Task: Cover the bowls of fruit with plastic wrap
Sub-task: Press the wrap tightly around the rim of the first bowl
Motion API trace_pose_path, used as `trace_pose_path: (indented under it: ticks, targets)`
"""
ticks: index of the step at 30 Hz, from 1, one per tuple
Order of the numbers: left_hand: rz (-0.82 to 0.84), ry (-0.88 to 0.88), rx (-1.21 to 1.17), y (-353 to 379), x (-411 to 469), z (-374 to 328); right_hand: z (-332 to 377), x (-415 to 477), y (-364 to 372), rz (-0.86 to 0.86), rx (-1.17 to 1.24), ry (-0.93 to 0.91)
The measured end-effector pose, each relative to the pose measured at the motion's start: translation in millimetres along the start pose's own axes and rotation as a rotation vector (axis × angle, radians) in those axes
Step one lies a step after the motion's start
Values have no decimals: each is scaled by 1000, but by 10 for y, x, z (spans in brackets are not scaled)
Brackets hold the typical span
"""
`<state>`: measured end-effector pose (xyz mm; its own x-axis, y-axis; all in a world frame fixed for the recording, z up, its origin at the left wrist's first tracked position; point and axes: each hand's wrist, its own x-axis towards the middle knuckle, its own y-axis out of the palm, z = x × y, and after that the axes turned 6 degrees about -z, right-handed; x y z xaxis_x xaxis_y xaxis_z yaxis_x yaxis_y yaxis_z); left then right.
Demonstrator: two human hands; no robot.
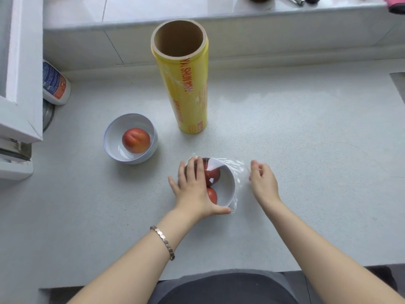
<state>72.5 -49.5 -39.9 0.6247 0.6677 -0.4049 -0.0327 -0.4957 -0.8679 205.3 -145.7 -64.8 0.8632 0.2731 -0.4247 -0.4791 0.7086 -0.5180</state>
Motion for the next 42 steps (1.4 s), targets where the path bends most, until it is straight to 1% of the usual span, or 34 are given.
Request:
trace_pose_path:
  ticks: [1, 2, 4, 5, 7, 10, 13, 15, 19, 24, 27, 30, 34, 38, 40, 42]
  targets:
    - [-10, -78, -47, 18, -31, -30, -11, -37, -17, 18, 31, 79]
    - [-13, -146, -85, 28, -57, -57, -24, -93, -22, 80, 67, 179]
    - [7, -228, -122, 24, -95, -84, -58, -238, -12, 300, 167, 383]
    - [22, -241, -121, 14, -107, -78, -69, -296, -3, 400, 220, 446]
    - [31, -206, -74, -15, -129, -27, -65, -352, 31, 494, 317, 485]
    - [45, 3, 39, -69, -127, 83, -3, -321, 85, 522, 350, 444]
    - [97, 201, 120, -114, -61, 132, 61, -280, 124, 489, 353, 445]
    - [114, 250, 162, -114, -11, 129, 91, -247, 136, 433, 304, 380]
    - [88, 206, 141, -65, 16, 100, 162, -198, 170, 253, 274, 209]
    - [52, 140, 122, -26, 21, 60, 195, -296, 255, 67, 184, -110]
    - [72, 130, 125, -27, 24, 57, 179, -341, 224, -23, 141, -198]
    - [79, 128, 120, -27, 39, 61, 103, -301, 133, -82, 119, -201]
    - [71, 129, 116, -32, 34, 72, -43, -200, 94, -94, 72, -142]
    - [63, 106, 103, -36, 20, 59, -72, -99, 232, -28, 20, -24]
    - [61, 50, 72, -38, 13, 24, -51, -36, 277, -3, 4, 54]
    - [53, -34, 40, -46, 1, -15, -32, -16, 255, 54, 63, 161]
